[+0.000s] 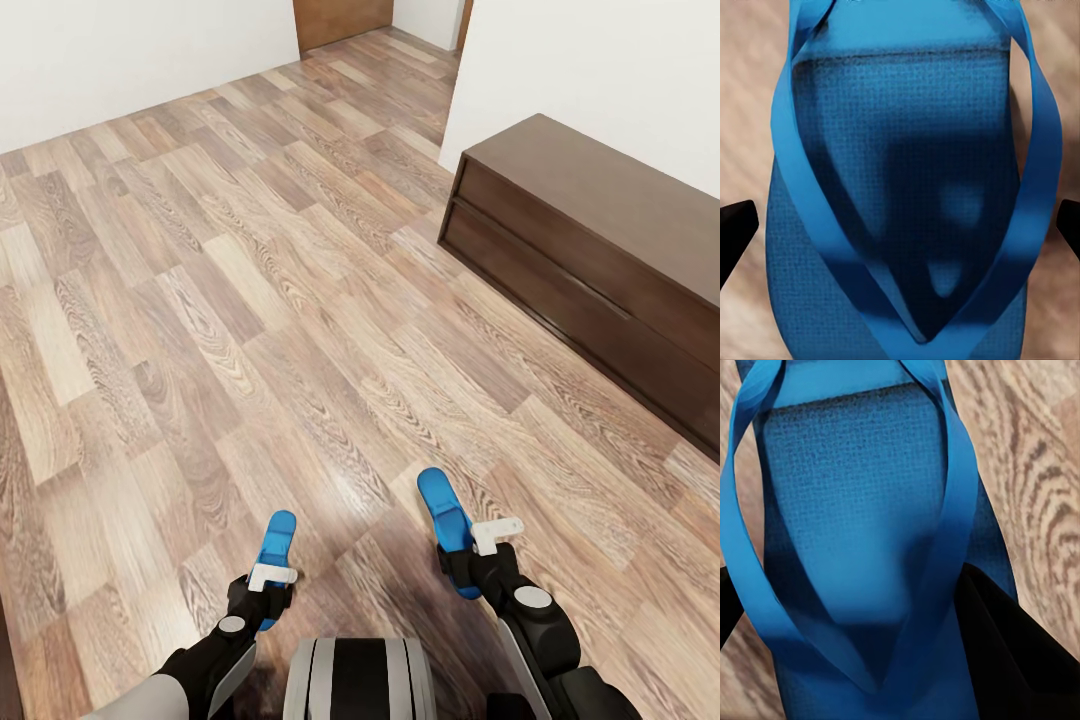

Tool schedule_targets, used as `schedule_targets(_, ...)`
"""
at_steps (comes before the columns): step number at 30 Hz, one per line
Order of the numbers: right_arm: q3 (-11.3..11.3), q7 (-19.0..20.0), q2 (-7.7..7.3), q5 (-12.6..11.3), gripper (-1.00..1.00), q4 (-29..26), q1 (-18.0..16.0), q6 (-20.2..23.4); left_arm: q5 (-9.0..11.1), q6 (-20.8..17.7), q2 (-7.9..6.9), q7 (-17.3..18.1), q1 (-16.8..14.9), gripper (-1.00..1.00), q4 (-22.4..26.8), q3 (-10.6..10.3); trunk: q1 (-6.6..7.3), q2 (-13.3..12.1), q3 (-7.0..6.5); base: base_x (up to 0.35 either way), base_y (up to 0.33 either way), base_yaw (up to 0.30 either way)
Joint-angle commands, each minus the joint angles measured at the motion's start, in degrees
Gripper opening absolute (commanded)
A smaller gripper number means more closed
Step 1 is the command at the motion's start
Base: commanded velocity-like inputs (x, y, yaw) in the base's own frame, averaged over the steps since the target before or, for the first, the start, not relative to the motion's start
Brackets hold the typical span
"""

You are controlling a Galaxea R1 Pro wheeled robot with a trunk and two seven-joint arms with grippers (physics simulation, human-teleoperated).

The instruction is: In the bedroom, move the book from the bed onto either nightstand, and place the two sandals side by side next to the bed.

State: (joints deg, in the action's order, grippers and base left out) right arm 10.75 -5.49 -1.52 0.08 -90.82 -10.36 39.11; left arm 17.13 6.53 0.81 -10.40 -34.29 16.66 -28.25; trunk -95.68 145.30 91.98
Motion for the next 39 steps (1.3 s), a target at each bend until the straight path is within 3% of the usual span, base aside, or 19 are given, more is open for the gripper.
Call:
schedule_targets(1,0.2,-0.5,-0.06,-0.2,-1.00,-0.1,0.0,0.3,0.5,0.2,-0.02,-0.3,0.0,1.00,0.0,-0.5,0.01,0.0,0.03,0.000,0.000,0.000)
schedule_targets(12,0.2,-0.5,-0.06,-0.2,-1.00,-0.1,0.0,0.3,0.5,0.2,-0.02,-0.3,-0.1,1.00,0.0,-0.5,0.01,0.0,0.03,0.000,0.000,0.000)
schedule_targets(13,0.2,-0.5,-0.06,-0.2,-1.00,-0.1,0.0,0.3,0.5,0.3,-0.02,-0.3,-0.1,-1.00,0.0,-0.5,0.01,0.0,0.03,0.000,0.000,0.000)
schedule_targets(27,0.2,-0.5,-0.06,-0.2,-1.00,-0.1,0.0,0.3,0.5,0.9,-0.02,-0.3,0.0,-1.00,-0.1,-0.5,0.01,0.0,0.03,0.000,0.000,0.000)
schedule_targets(39,0.2,-0.5,-0.06,-0.2,-1.00,0.0,0.1,0.2,1.0,-2.4,-0.02,-0.3,-1.4,-1.00,-0.3,0.0,0.32,-0.1,-2.63,0.000,0.000,0.000)
